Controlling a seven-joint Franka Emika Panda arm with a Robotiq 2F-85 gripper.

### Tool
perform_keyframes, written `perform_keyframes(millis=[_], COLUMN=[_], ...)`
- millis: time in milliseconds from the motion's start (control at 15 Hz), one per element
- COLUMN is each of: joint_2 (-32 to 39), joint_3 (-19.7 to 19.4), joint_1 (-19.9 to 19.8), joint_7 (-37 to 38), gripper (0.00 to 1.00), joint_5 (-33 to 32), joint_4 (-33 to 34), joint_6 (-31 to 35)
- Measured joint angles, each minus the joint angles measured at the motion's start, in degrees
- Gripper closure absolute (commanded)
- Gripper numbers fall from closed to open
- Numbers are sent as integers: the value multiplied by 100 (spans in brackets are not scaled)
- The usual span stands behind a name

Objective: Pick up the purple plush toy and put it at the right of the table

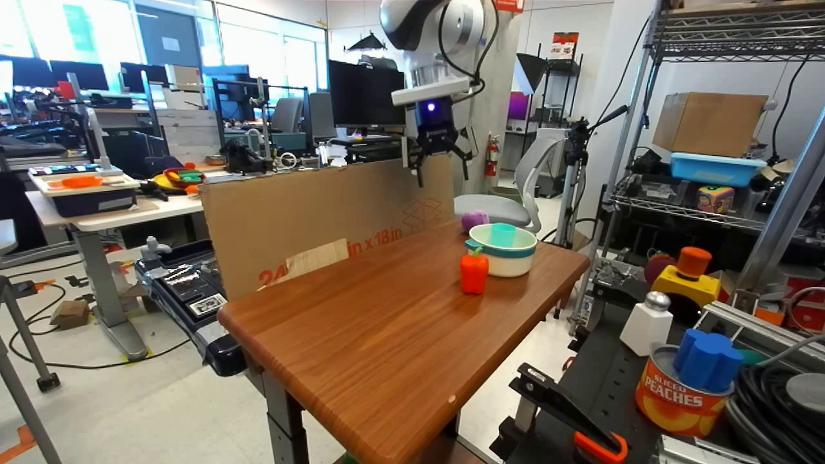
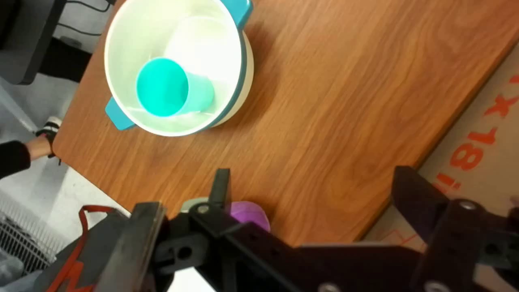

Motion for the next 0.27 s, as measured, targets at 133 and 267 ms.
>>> perform_keyframes(millis=[133, 267], joint_2=[-132, -75], joint_3=[-5, -7], joint_1=[145, 72], joint_7=[53, 50], gripper=[0, 0], joint_5=[-23, -23], joint_4=[-110, -112], joint_6=[1, 6])
